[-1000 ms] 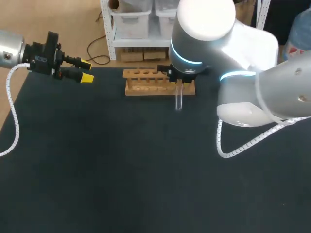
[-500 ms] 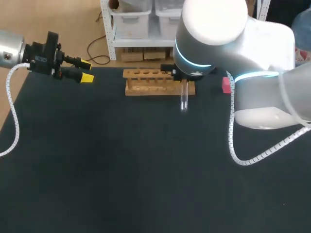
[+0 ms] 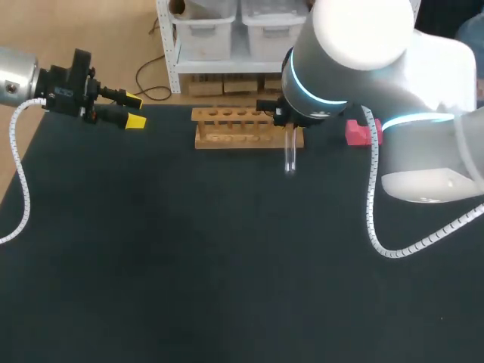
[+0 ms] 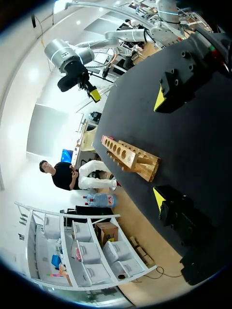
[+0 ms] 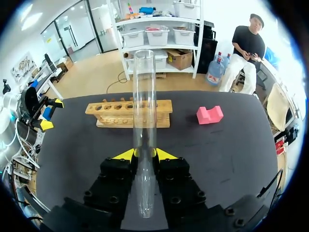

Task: Grasp the test tube, adjust it, and insert it.

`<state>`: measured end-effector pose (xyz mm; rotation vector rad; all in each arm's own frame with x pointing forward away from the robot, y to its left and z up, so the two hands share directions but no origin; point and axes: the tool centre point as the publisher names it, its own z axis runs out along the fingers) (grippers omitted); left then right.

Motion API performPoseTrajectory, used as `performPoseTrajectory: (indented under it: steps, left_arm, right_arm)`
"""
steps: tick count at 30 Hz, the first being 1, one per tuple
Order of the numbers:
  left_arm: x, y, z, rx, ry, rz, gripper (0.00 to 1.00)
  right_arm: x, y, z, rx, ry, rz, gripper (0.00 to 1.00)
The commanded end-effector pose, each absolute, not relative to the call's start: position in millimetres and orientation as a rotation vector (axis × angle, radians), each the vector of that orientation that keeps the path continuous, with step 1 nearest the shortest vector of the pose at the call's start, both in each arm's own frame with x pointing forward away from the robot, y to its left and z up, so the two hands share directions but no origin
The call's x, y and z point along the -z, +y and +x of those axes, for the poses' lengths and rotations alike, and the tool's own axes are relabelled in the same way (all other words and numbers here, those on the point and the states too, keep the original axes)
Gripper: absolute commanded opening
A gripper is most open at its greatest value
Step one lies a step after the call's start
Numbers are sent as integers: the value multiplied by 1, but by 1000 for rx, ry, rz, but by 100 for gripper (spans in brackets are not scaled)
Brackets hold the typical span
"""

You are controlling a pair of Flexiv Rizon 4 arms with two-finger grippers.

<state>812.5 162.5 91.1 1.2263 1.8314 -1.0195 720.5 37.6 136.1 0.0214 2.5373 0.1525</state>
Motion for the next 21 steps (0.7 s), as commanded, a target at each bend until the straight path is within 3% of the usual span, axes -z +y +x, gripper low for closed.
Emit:
performPoseTrajectory:
  steps: [1, 21]
  left_arm:
    - [-90, 163, 811, 1017, 1829, 1225, 100]
    - [-90, 163, 811, 1017, 1829, 1225, 100]
  right_arm:
    - [-136, 37, 719, -153, 2532, 23, 0]
    - [-137, 47, 738, -120, 2325, 133, 0]
